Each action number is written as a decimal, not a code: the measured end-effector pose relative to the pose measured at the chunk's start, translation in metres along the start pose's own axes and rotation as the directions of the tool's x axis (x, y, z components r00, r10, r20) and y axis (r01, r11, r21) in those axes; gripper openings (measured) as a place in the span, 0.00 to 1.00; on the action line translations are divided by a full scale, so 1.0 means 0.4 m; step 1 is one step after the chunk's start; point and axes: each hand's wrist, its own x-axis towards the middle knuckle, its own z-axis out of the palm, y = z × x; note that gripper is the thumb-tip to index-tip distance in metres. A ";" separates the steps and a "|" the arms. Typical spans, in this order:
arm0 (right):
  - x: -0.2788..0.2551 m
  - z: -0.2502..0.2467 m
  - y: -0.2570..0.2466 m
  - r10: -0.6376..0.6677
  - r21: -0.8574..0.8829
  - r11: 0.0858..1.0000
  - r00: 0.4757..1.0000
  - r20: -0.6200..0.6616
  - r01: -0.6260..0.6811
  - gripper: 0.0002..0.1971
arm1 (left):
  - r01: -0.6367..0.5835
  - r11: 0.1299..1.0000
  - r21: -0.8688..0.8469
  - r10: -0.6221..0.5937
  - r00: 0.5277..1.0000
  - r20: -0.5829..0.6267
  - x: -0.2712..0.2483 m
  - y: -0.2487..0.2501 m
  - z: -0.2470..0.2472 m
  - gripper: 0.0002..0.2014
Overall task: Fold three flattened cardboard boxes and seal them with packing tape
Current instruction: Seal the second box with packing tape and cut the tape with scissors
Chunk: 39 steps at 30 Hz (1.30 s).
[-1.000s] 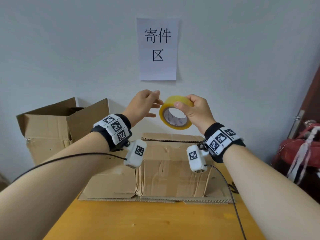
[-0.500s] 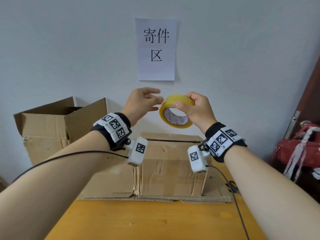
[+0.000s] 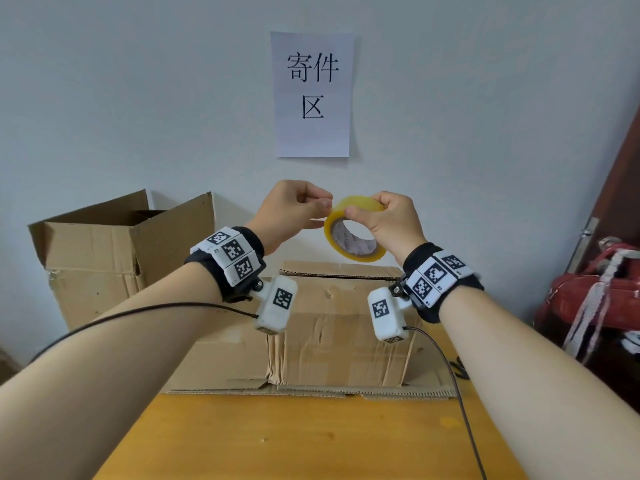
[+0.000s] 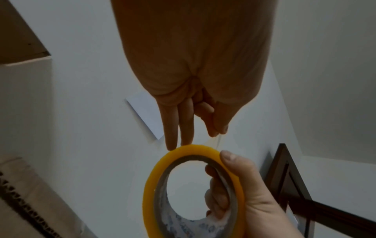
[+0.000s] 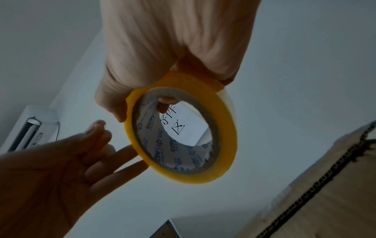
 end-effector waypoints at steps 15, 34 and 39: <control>-0.041 -0.017 0.088 0.074 -0.048 0.997 0.944 0.320 -0.062 0.17 | 0.194 0.939 -0.283 -0.216 0.975 -0.050 -0.004 -0.058 -0.030 0.02; 0.001 0.001 0.122 0.130 -0.181 0.976 0.991 0.018 -0.124 0.28 | 0.125 0.961 -0.247 -0.110 0.991 0.074 -0.026 -0.023 -0.024 0.05; -0.014 0.005 0.143 0.158 -0.204 0.970 0.980 0.124 -0.131 0.29 | 0.189 0.975 -0.118 -0.191 0.982 -0.007 -0.017 -0.036 -0.052 0.05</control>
